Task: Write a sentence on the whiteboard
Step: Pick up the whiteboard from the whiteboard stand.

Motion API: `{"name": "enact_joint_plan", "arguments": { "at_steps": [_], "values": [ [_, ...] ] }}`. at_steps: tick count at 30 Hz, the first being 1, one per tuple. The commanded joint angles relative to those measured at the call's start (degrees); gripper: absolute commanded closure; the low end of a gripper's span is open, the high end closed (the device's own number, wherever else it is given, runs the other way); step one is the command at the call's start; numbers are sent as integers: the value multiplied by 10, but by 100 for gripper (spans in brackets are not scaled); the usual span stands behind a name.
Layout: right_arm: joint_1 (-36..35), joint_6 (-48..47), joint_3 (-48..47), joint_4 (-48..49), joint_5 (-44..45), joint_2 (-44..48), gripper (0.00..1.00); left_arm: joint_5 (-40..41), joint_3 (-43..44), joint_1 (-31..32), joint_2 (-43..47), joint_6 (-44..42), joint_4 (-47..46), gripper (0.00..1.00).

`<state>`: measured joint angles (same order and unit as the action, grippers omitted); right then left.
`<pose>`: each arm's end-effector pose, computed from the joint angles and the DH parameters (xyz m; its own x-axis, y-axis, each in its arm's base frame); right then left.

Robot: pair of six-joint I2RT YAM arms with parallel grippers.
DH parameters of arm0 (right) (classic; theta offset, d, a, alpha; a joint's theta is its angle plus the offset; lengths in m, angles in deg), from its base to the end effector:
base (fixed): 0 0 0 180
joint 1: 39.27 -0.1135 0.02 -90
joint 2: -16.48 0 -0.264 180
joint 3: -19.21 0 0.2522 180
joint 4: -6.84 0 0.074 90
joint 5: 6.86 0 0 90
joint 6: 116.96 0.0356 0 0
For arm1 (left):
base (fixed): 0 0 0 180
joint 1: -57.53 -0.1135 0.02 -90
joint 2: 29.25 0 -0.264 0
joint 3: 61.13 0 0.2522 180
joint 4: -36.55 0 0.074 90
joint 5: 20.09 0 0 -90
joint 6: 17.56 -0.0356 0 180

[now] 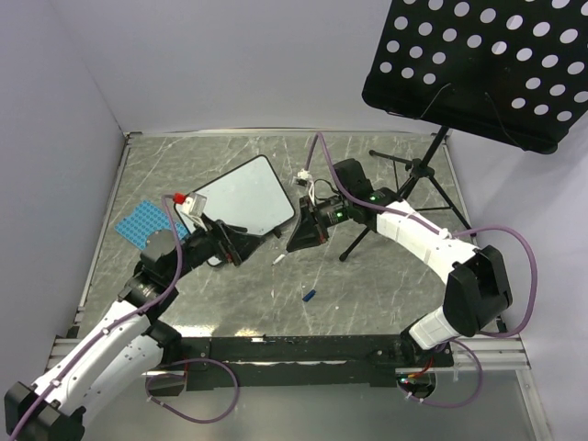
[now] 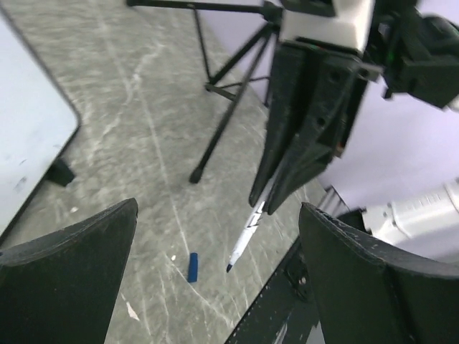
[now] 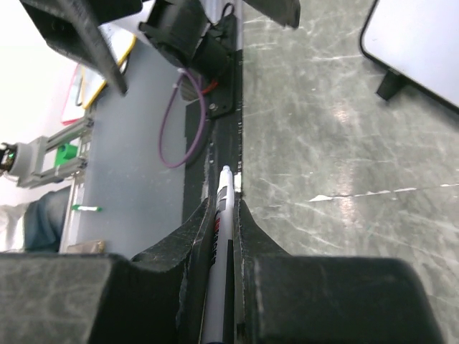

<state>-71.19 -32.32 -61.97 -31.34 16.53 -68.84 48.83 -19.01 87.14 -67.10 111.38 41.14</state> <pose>0.2502 0.1944 0.2991 -0.4955 -0.3524 -0.7939 -0.8359 -0.0550 0.5462 0.1417 -0.0953 0.2937 -0.4901 -0.3960 -0.7765 0.5988 0.4945 -0.6301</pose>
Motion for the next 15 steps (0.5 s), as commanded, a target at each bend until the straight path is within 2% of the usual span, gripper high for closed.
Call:
{"name": "enact_joint_plan", "arguments": {
  "at_steps": [1, 4, 6, 7, 8, 11, 15],
  "values": [
    [10, 0, 8, 49, 24, 21, 100, 122, -2, -5, 20, 32, 33, 2],
    [9, -8, 15, 55, 40, 29, 100, 160, 5, -35, 37, 40, 81, 3],
    [9, -13, 19, 60, 53, 36, 100, 138, 18, -101, 40, 35, 113, 3],
    [9, -15, 23, 60, 58, 38, 100, 94, 23, -131, 38, 33, 119, 3],
    [9, -17, 25, 61, 61, 40, 100, 69, 28, -196, 26, 20, 123, 3],
    [9, -27, 26, 55, 66, 45, 100, 19, 55, -292, -6, -7, 151, 3],
    [10, -40, 45, 59, 63, 71, 100, 34, 82, -318, -7, -33, 182, 3]
  ]
}}
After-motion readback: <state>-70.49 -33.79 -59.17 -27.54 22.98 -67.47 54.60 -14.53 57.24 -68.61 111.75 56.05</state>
